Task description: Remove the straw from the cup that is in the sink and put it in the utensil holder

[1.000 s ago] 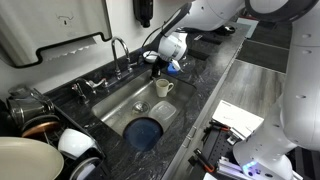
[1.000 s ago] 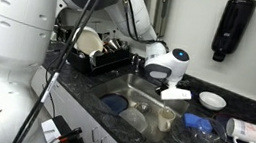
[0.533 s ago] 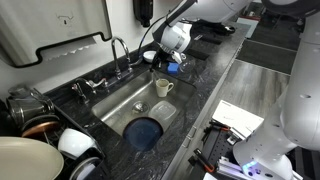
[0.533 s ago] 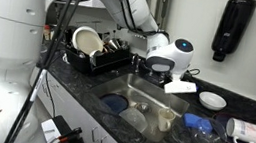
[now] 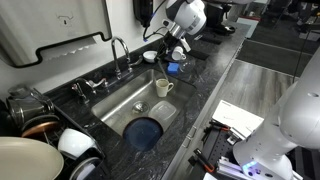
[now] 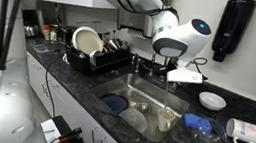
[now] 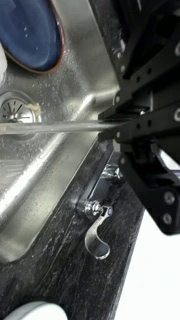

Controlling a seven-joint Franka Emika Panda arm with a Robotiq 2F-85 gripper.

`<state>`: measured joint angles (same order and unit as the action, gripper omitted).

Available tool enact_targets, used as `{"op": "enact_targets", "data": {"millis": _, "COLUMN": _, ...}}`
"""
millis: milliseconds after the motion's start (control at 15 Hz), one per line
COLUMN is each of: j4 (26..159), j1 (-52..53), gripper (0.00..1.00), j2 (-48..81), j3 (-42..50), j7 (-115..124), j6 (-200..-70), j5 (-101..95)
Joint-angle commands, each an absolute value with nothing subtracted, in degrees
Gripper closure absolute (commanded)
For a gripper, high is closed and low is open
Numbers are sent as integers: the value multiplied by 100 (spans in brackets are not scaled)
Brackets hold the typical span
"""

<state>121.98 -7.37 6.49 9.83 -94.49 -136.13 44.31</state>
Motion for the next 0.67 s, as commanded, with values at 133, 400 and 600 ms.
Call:
{"op": "enact_targets", "data": {"millis": 133, "j4": 12515, "j1": -1090, "gripper": 97, "j2": -530, "j3": 1097, "j7": -9966, "j6": -11395, "j5": 4964}}
{"op": "enact_targets", "data": {"millis": 400, "j4": 12729, "j1": -970, "gripper": 97, "j2": -1010, "j3": 1195, "j7": -10149, "j6": -10314, "j5": 5496}}
{"op": "enact_targets", "data": {"millis": 600, "j4": 13127, "j1": -857, "gripper": 97, "j2": -1381, "j3": 1105, "j7": -10379, "j6": -10270, "j5": 5847}}
